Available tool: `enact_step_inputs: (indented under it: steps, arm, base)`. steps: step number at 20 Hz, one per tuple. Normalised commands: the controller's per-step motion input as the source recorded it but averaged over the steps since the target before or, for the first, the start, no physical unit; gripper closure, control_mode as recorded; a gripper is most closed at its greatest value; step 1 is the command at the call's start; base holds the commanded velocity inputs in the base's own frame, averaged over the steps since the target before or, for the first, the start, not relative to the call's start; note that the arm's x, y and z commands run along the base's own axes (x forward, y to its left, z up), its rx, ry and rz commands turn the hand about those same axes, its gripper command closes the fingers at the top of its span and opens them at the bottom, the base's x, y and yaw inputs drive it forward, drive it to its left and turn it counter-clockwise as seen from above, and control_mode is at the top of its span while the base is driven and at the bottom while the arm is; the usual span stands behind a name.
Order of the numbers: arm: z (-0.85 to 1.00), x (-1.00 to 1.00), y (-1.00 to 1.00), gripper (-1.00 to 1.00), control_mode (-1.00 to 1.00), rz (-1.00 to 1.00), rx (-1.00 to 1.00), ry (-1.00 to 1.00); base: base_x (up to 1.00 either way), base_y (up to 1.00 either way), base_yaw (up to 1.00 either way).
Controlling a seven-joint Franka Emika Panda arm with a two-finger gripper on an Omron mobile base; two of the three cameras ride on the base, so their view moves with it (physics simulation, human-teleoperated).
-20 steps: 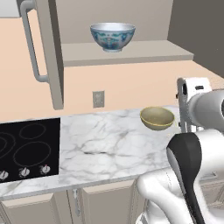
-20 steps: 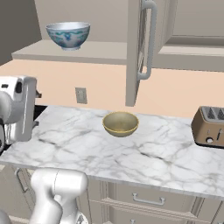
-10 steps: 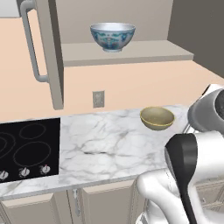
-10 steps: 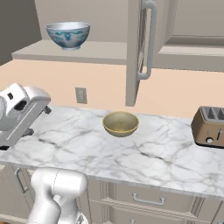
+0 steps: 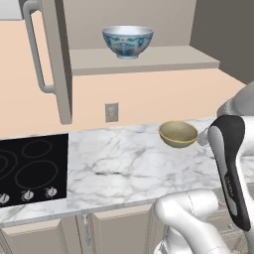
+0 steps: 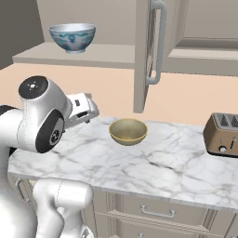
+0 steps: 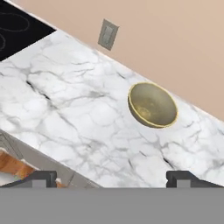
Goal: Open the cabinet. Pick the bowls from the counter and place them in the cabinet. Then close the cabinet.
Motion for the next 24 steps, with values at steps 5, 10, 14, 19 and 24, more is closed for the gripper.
enact_step_inputs:
  steps: [5, 10, 14, 19, 24]
  arm:
    - [-0.74, 0.78, 0.17, -1.0, -1.0, -0.05, 0.01, 0.0]
    - [-0.4, 0.62, 0.06, -1.0, -1.0, -0.07, 0.0, 0.01]
    - [-0.13, 0.61, 0.0, -1.0, -1.0, -0.05, 0.0, 0.08]
    - [-0.11, 0.58, 0.0, -1.0, -1.0, -0.03, 0.0, 0.14]
    - [-0.44, 0.49, 0.0, -1.0, -1.0, 0.0, 0.0, 0.09]
  base:
    - [0.0, 0.0, 0.0]
    - [0.0, 0.0, 0.0]
    - [0.0, 0.0, 0.0]
    - [0.0, 0.0, 0.0]
    - [0.0, 0.0, 0.0]
